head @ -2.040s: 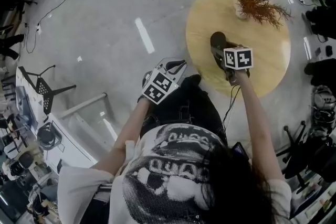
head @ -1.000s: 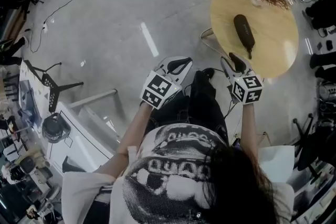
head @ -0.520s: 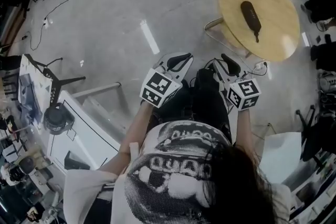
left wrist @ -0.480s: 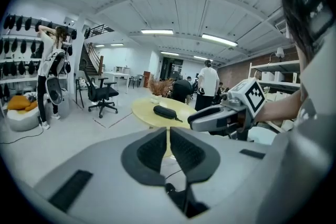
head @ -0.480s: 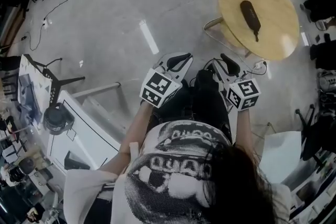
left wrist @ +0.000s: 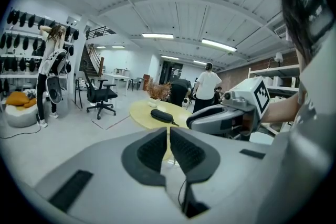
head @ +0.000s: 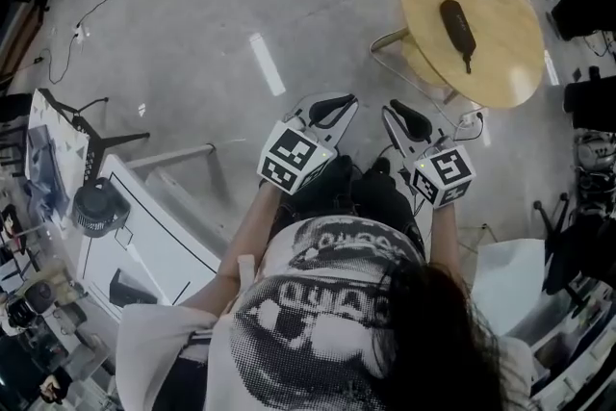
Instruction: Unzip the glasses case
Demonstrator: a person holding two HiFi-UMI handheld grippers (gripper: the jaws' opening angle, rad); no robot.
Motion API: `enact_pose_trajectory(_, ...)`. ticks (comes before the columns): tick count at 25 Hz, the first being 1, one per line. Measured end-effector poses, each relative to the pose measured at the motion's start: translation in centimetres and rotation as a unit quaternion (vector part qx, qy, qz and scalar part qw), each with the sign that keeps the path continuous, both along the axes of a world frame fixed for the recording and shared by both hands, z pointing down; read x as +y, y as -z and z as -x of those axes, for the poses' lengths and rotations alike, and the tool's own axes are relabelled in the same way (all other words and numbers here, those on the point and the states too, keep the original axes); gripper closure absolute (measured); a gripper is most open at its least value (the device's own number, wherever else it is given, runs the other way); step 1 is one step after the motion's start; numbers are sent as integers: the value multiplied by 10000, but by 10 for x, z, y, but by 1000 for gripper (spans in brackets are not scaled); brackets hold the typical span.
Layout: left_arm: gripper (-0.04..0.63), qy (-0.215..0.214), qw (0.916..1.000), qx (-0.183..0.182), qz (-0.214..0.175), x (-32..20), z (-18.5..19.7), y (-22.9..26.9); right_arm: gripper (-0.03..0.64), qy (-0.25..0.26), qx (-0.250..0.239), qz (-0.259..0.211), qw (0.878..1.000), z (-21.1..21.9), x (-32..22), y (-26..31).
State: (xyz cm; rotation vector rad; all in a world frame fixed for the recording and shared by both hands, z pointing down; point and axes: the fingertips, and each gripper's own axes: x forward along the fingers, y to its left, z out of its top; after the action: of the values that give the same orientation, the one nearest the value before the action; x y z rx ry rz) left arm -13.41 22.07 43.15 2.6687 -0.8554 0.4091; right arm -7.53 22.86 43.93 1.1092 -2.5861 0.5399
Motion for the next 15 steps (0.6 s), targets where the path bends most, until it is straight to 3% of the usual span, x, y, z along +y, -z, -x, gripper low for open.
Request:
enact_pose_trajectory(4,581,61,9999,73,-32,3,-9,6,620,124,40,-52,9999,-3,6,3)
enact_pose_trajectory(15,581,264,9996,86,-42,26,-57,15,621,296,-1,-50,9996,-50,29,11)
